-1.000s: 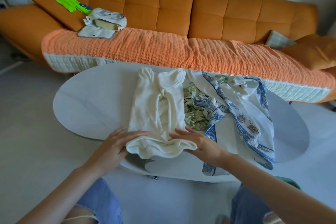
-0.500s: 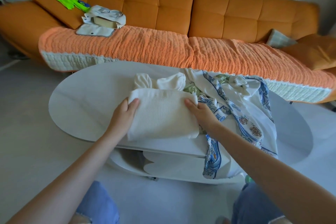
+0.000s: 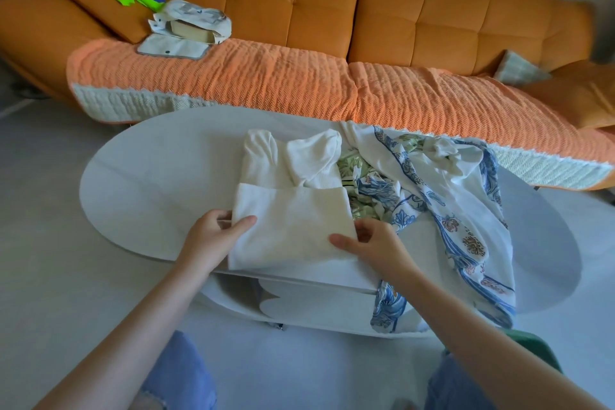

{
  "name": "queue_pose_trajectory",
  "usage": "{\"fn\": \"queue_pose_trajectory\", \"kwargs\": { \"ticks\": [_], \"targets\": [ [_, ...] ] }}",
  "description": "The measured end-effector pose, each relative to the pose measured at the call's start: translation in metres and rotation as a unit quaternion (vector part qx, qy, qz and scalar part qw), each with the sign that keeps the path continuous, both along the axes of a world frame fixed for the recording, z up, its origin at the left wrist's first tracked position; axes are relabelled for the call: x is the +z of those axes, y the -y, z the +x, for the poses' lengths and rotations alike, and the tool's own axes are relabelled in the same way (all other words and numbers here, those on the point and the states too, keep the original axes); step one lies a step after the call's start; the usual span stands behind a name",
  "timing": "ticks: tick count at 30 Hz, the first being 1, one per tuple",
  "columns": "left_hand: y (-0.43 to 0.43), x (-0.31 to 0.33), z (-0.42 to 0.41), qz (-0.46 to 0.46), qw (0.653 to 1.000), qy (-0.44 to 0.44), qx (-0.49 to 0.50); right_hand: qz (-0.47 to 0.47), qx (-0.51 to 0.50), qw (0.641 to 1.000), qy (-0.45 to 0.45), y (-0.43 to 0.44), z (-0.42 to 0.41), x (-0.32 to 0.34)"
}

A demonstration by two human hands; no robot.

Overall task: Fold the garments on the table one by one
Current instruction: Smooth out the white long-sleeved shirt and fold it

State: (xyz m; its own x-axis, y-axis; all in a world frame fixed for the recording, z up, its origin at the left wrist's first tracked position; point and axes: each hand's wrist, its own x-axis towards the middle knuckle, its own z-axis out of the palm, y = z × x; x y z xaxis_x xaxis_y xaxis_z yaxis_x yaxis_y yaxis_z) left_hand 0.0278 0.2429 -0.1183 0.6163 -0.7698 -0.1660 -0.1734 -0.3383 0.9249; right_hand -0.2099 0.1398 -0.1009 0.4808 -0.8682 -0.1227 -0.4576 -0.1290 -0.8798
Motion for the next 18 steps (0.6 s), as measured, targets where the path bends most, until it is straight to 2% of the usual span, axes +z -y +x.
{"fn": "queue_pose_trajectory", "kwargs": {
  "ticks": [3,5,7,9,11,13,16,18],
  "targets": [
    [-0.012,-0.003,-0.003,-0.016,1.000,0.019,-0.008,0.031,-0.012,0.997,0.072,-0.009,-0.001,-0.005],
    [-0.010,-0.002,-0.009,-0.029,0.996,0.083,0.015,0.013,-0.040,0.993,0.114,-0.012,0.001,-0.004],
    [-0.003,0.005,-0.015,-0.039,0.985,0.154,0.062,-0.017,-0.077,0.990,0.118,-0.010,0.003,-0.002],
    [0.005,0.006,-0.018,-0.037,0.977,0.199,0.073,-0.056,-0.083,0.994,0.053,-0.003,0.005,-0.003],
    [0.009,-0.003,-0.015,0.013,0.976,0.211,0.058,-0.084,-0.065,0.991,-0.079,0.000,0.003,-0.009],
    [0.007,-0.012,-0.014,0.057,0.975,0.211,0.045,-0.084,-0.051,0.983,-0.153,-0.004,0.001,-0.011],
    [0.004,-0.008,-0.014,0.047,0.984,0.169,0.044,-0.122,-0.022,0.975,-0.187,-0.012,0.002,-0.002],
    [0.008,0.002,-0.011,0.045,0.990,0.128,0.047,-0.101,-0.032,0.979,-0.172,-0.012,0.006,0.007]
  ]
}}
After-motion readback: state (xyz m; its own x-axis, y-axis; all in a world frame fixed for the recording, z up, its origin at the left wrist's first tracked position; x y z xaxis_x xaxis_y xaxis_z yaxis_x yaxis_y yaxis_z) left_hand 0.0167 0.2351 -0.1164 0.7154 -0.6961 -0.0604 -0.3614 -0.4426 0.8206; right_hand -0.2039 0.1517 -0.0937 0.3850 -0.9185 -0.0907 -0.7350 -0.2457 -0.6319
